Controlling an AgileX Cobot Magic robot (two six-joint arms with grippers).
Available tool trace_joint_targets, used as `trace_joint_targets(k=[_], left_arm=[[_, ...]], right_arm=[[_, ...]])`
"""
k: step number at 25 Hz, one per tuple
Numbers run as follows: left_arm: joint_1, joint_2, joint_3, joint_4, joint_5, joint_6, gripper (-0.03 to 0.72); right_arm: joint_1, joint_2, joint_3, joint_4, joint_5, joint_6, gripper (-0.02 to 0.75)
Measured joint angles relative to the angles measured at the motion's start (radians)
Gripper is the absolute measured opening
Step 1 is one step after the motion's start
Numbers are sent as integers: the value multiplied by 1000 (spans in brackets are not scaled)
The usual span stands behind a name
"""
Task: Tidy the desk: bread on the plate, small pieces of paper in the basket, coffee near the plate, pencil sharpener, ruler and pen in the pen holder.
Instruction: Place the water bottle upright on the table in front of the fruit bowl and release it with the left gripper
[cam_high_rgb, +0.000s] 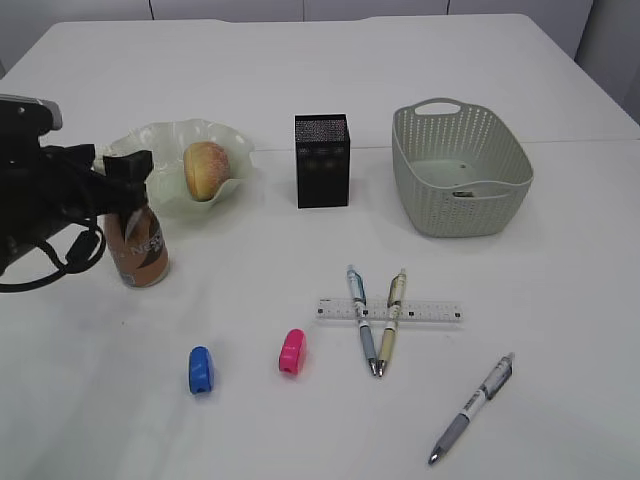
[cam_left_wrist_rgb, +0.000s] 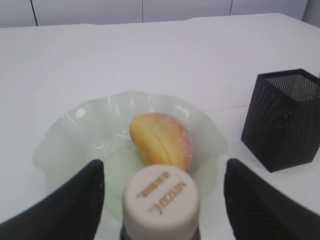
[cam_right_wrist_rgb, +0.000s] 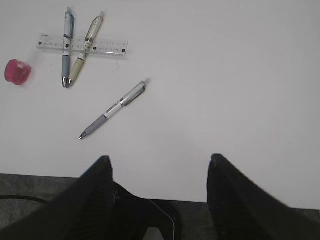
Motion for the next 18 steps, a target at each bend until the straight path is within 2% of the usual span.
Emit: trace_joint_targets(k=[10,18], left_arm=[[0,-207,4,0,190,27,540],[0,-479,8,0,549,27,533]], right_arm=[[0,0,0,15,0,20,467],[0,0,0,72,0,25,467]])
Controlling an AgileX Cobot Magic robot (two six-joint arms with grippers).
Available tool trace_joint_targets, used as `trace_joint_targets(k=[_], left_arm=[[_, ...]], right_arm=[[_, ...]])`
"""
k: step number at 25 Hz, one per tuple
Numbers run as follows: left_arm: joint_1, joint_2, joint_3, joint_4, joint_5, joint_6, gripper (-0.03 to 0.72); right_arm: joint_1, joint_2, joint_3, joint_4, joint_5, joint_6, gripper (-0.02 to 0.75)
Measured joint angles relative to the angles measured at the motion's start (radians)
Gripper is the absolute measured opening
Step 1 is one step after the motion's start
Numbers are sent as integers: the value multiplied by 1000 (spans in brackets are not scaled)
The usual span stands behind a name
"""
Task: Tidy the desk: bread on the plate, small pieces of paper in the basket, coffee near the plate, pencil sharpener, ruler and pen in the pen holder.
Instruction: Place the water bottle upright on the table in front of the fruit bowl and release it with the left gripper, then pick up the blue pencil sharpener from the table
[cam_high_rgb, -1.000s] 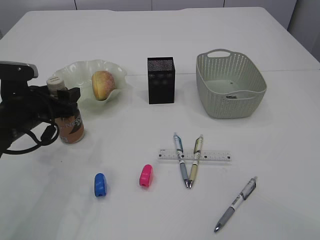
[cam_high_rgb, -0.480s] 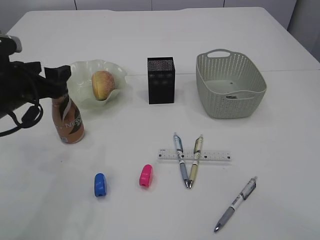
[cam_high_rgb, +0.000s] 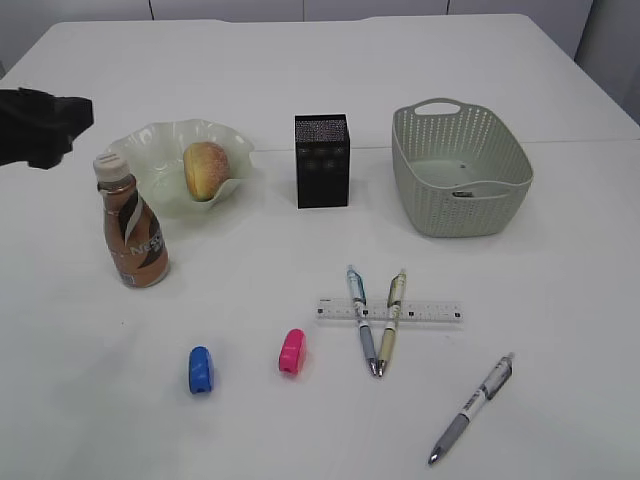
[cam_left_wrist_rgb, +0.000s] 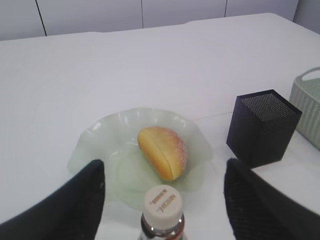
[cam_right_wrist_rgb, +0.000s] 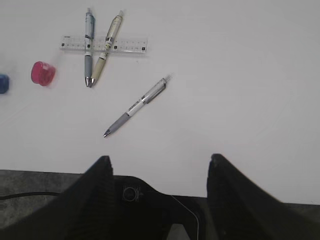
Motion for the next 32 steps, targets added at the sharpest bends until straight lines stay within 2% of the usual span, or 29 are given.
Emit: trace_joint_targets(k=[5,9,14,17,25,32], left_arm=[[0,-212,0,-70,311,2,500],[0,-361,-24,-127,634,2,495],[0,-438,-148,-133,1052,-1,493],[0,-445,-214,-139,1226,-6,489],[0,-417,-310,-232,1459,-15,480],[0,-356,-355,-286,1529,-31,480]], right_arm=[[0,0,0,44,0,0,467],[0,0,0,110,0,14,467],[0,0,0,127,0,53,467],[0,0,0,127,0,63,467],[0,0,0,93,0,71,467],[0,0,0,79,0,71,467]])
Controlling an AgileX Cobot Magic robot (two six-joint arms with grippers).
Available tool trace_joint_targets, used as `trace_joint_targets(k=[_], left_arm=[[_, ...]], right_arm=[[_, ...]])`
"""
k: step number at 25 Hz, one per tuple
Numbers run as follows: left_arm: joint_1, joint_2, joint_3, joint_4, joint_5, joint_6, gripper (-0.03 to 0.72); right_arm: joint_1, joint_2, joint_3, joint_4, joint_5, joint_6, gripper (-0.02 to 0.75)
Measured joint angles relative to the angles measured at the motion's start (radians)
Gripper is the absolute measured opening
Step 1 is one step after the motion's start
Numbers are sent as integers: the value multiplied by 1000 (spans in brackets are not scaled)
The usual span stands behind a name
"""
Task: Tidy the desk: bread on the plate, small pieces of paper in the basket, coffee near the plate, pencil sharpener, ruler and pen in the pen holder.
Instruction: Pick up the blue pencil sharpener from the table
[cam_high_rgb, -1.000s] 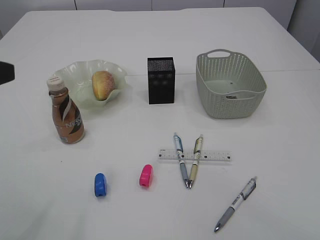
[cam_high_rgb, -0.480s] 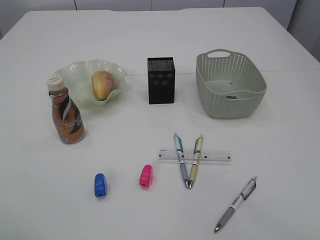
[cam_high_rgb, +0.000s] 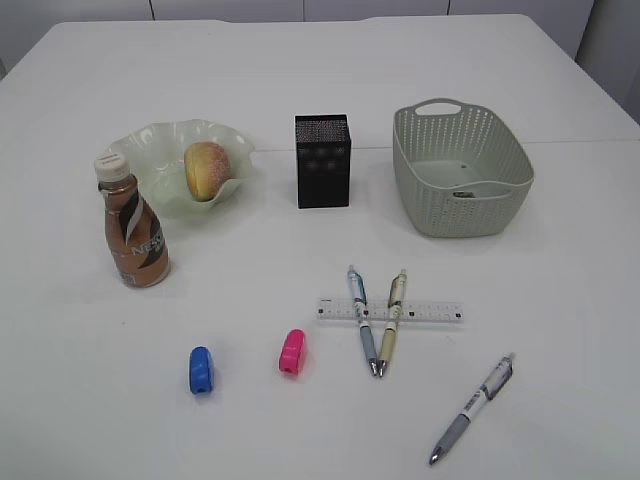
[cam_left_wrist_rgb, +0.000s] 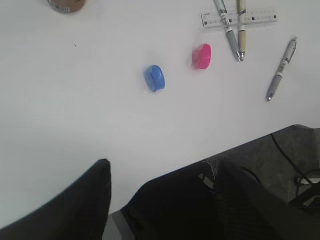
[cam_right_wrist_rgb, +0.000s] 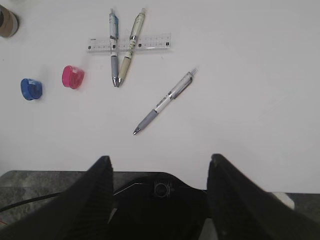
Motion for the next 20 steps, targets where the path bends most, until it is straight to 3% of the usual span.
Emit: trace_joint_targets(k=[5,14,20], left_arm=[[-55,65,-54,-41,14,-15,480],[-329,247,-183,-37,-26,-96,480],[-389,378,-257,-1,-30,-182,480]], right_arm=[[0,0,0,-32,0,0,467],[0,0,0,-41,0,2,467],[0,0,0,-46,0,2,467]])
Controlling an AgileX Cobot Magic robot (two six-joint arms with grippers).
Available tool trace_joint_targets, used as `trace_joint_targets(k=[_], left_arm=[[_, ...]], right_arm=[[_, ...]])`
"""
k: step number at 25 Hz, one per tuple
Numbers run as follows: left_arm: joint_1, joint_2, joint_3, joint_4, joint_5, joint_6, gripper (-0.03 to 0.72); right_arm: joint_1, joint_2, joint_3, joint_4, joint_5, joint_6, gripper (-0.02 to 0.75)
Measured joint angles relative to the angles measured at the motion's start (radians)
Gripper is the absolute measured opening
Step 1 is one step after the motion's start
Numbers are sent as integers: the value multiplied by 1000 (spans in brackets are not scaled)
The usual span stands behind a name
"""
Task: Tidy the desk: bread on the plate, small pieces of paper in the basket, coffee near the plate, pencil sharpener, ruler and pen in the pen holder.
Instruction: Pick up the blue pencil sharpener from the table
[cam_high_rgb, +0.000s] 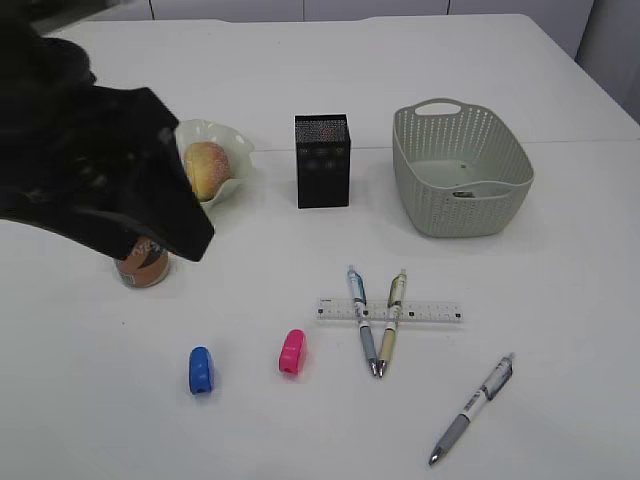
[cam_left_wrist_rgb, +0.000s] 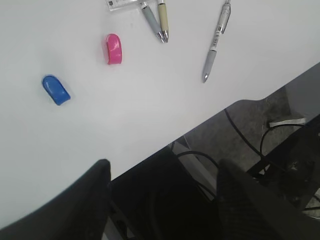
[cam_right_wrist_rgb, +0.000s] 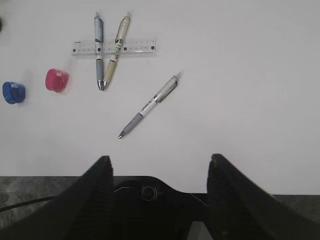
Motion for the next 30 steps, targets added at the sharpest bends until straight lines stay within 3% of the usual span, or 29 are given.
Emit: trace_joint_targets(k=[12,19,30], left_arm=[[-9,158,-91,46,41,-58,480],[-9,172,-91,53,42,-75,479],[-9,269,-95,149,65,-216,477]], right_arm=[[0,0,0,-131,0,0,467],[0,0,0,-147,0,2,467],[0,0,0,-156,0,2,467]])
